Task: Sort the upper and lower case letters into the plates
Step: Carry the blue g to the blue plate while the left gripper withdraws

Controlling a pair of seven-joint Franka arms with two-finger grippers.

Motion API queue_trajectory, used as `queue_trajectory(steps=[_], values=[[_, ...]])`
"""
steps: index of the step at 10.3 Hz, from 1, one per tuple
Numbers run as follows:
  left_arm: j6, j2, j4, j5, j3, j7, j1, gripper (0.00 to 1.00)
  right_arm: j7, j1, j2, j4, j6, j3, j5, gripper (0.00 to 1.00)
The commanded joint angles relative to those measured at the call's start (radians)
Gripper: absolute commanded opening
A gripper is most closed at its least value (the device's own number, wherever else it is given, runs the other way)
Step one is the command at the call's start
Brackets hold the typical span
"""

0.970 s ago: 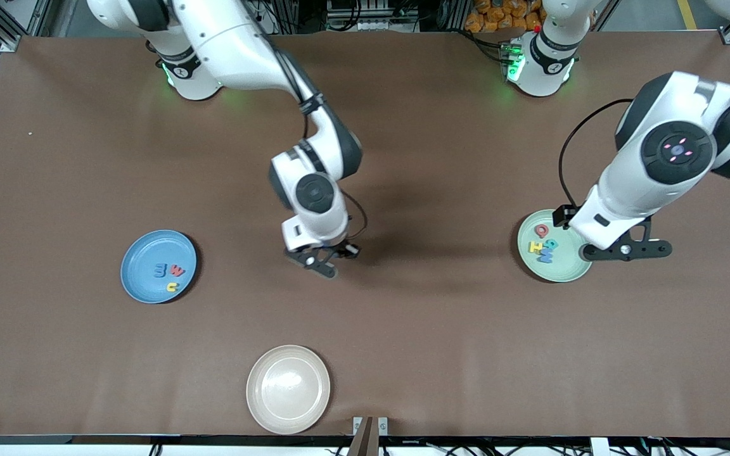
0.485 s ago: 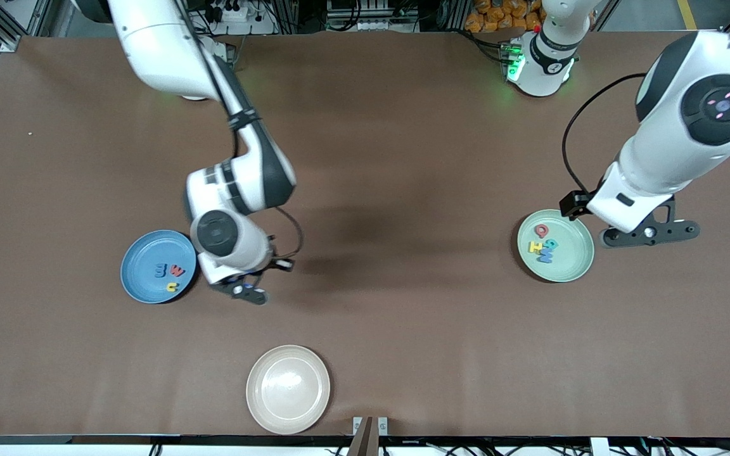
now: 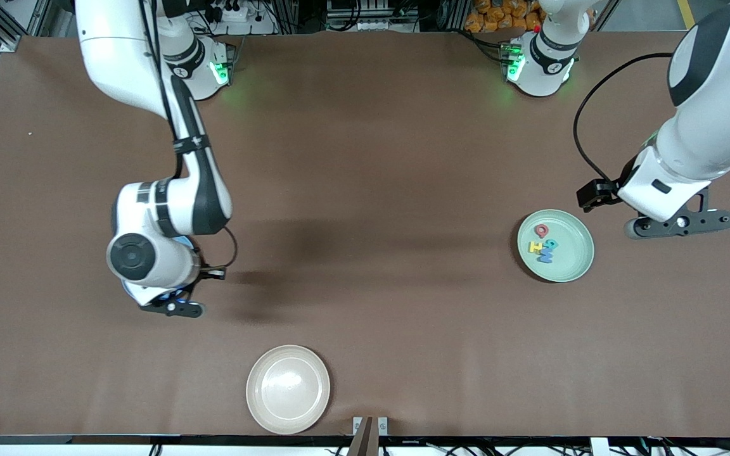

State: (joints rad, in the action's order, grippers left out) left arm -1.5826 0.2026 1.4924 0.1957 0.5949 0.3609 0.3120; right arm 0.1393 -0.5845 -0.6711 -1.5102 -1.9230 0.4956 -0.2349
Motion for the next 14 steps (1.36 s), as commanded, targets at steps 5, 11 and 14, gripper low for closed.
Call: queue_trajectory(steps=[5,11,14], values=[[0.018,-0.101,0.017,-0.119,-0.354,-0.134,-0.260,1.00,-0.325,0.172,0.031,-0.044,0.007,0.015,-0.020,1.00],[0.018,-0.132,0.022,-0.160,-0.458,-0.212,-0.323,1.00,-0.239,0.426,0.158,-0.105,0.019,-0.309,0.037,1.00],[0.029,-0.143,0.022,-0.159,-0.458,-0.214,-0.315,1.00,-0.106,0.555,0.299,-0.250,-0.030,-0.527,0.257,1.00]])
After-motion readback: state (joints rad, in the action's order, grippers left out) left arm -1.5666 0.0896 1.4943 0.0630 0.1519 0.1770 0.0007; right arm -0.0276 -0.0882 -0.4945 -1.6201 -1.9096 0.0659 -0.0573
